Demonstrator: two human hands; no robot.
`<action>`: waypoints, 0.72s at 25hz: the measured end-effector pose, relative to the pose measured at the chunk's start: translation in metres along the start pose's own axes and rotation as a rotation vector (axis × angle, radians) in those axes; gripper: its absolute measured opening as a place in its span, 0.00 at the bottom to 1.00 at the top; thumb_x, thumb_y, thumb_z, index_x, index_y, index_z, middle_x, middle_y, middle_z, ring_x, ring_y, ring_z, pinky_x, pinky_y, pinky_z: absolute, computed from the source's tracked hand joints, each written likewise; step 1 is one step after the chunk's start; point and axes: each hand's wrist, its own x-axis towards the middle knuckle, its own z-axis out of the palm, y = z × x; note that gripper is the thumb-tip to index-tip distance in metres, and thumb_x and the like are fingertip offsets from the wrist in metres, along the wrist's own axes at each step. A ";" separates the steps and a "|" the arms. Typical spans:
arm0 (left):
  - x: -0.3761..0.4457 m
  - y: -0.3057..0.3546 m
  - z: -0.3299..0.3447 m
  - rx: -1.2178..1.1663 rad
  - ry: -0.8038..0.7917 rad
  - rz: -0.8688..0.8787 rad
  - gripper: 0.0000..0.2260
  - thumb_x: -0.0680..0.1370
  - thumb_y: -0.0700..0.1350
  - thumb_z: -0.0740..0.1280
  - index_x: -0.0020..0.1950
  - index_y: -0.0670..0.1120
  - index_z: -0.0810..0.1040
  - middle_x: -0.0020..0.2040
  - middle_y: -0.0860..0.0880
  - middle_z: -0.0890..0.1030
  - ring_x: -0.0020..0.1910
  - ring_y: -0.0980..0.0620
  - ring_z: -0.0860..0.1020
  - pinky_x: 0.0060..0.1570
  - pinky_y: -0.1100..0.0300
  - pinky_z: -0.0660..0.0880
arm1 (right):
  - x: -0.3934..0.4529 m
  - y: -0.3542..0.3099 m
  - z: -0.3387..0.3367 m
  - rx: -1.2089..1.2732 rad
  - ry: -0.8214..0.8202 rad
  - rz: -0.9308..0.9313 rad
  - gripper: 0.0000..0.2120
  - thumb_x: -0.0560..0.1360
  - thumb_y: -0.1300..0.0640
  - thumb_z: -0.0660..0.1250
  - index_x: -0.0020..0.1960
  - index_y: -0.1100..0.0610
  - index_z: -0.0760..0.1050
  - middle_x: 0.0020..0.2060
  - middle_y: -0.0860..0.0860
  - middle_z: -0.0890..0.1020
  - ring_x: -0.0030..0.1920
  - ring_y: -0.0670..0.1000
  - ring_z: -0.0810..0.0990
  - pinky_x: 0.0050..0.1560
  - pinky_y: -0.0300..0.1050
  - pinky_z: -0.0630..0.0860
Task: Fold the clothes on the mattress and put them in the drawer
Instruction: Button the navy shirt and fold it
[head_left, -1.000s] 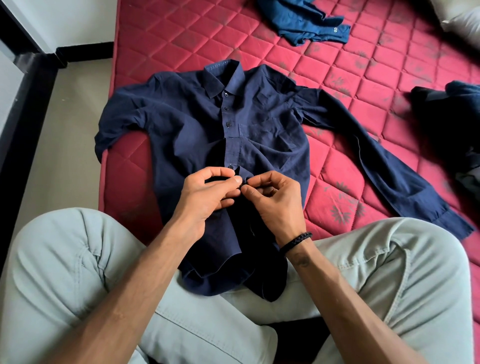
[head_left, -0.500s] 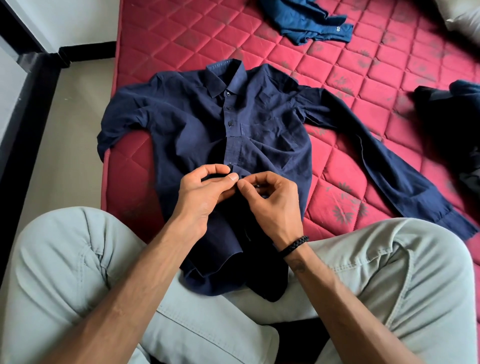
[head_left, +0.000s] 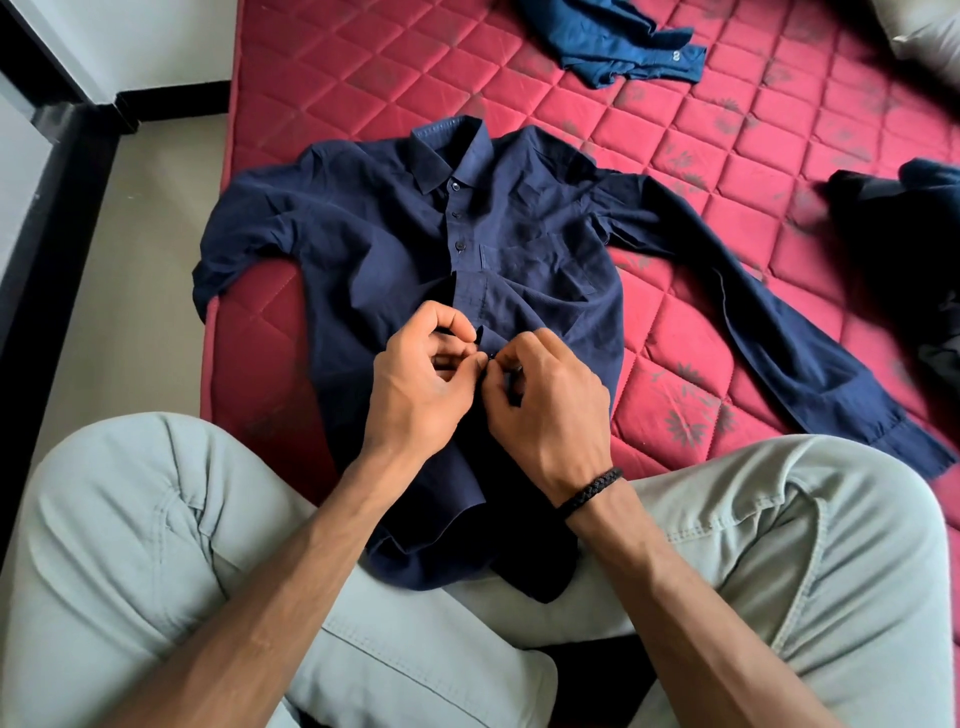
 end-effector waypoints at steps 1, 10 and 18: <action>-0.001 -0.001 0.001 0.015 0.006 -0.006 0.11 0.75 0.36 0.75 0.49 0.49 0.77 0.40 0.52 0.85 0.42 0.57 0.85 0.48 0.62 0.81 | 0.002 0.001 0.000 -0.034 -0.003 -0.037 0.08 0.76 0.51 0.68 0.41 0.53 0.74 0.39 0.49 0.77 0.37 0.55 0.78 0.31 0.52 0.75; 0.007 -0.005 -0.005 -0.397 -0.071 -0.436 0.14 0.77 0.33 0.71 0.45 0.51 0.73 0.38 0.49 0.83 0.38 0.52 0.77 0.38 0.63 0.75 | 0.003 0.002 0.006 0.240 0.016 0.029 0.07 0.75 0.54 0.70 0.39 0.54 0.77 0.36 0.47 0.79 0.34 0.48 0.79 0.35 0.51 0.77; 0.008 -0.005 -0.007 -0.183 -0.155 -0.275 0.11 0.77 0.40 0.74 0.51 0.52 0.74 0.42 0.50 0.84 0.37 0.54 0.77 0.40 0.62 0.77 | 0.014 0.015 -0.004 1.098 -0.373 0.801 0.07 0.80 0.61 0.69 0.43 0.59 0.80 0.35 0.53 0.80 0.35 0.47 0.77 0.39 0.37 0.76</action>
